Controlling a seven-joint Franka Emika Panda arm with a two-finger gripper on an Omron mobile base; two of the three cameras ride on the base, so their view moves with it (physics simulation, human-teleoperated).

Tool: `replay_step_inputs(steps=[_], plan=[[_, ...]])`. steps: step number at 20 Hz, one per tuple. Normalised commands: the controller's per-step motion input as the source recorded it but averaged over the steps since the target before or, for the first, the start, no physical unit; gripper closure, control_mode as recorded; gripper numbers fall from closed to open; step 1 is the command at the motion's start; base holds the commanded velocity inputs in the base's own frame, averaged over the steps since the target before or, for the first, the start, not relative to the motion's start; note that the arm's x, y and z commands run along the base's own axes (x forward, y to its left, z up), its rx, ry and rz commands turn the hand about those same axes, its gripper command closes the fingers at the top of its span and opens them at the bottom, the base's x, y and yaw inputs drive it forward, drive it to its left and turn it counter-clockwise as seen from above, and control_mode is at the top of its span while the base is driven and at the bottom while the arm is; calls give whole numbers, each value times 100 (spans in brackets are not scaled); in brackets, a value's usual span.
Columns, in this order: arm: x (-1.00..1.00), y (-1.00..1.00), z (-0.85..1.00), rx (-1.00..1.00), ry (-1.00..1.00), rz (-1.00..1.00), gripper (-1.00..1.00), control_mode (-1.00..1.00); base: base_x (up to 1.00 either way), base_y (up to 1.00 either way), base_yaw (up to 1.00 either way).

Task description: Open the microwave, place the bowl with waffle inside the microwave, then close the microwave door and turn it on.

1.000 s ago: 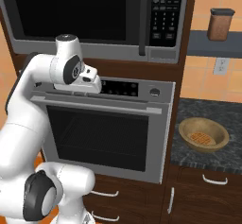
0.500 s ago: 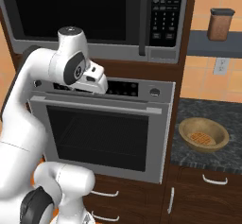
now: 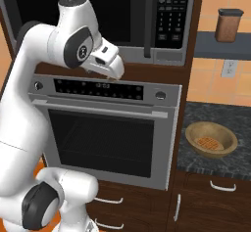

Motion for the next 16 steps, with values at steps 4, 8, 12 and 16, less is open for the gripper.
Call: replay_step_inputs(steps=[4, 8, 12, 16], plan=[[-12, -35, 63, 0, -30, -7, -100, -100, 0, 0, 0], [-5, -48, 46, 0, -30, -6, -100, -100, 0, 0, 0], [-1, -56, 6, 0, -38, 0, -100, -100, 0, 0, 0], [0, -57, 0, -2, -23, 0, -100, -100, 0, 0, 0]])
